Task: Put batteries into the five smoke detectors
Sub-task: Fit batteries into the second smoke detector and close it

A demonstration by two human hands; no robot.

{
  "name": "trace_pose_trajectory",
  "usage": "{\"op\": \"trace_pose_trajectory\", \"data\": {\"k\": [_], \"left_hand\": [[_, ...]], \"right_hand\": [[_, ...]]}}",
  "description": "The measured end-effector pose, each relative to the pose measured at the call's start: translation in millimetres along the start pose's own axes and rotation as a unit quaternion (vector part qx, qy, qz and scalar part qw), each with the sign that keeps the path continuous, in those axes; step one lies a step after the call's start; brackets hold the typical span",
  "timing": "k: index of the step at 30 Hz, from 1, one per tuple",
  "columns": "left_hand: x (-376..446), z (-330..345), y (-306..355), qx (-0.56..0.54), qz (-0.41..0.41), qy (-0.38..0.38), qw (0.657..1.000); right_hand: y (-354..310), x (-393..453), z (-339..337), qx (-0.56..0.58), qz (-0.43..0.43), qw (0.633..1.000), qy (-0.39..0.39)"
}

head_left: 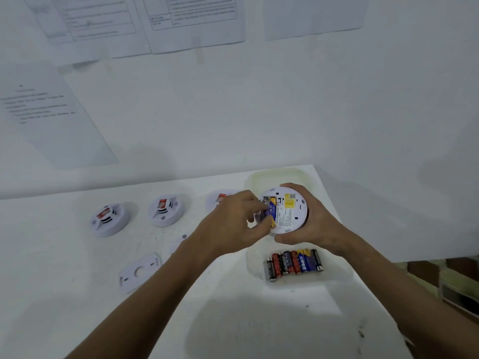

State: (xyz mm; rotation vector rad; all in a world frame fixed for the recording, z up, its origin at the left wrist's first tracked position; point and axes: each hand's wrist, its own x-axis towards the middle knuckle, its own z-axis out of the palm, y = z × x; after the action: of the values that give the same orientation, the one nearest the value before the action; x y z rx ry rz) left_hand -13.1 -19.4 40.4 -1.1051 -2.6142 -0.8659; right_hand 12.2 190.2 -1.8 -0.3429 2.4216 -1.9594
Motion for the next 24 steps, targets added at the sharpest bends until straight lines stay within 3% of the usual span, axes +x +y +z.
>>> {"op": "trace_pose_trajectory", "data": {"k": [11, 16, 17, 21, 24], "left_hand": [[32.7, 30.1, 28.1, -0.068, -0.076, -0.005, 0.995], [43.2, 36.7, 25.4, -0.104, -0.141, 0.093, 0.980], [45.2, 38.2, 21.5, -0.077, -0.146, 0.086, 0.983], [48.7, 59.4, -0.5, 0.007, -0.146, -0.070, 0.987], [48.0, 76.0, -15.0, 0.022, -0.161, -0.106, 0.981]], "right_hand": [[17.6, -7.8, -57.6, 0.012, 0.003, 1.000, -0.018], [26.3, -12.6, -85.6, 0.001, 0.004, 1.000, 0.008], [28.0, -14.1, -91.3, 0.002, 0.005, 1.000, 0.015], [34.8, -19.3, -106.7, -0.005, 0.010, 1.000, 0.024], [39.2, -22.6, -108.8, -0.010, 0.013, 1.000, 0.015]]}}
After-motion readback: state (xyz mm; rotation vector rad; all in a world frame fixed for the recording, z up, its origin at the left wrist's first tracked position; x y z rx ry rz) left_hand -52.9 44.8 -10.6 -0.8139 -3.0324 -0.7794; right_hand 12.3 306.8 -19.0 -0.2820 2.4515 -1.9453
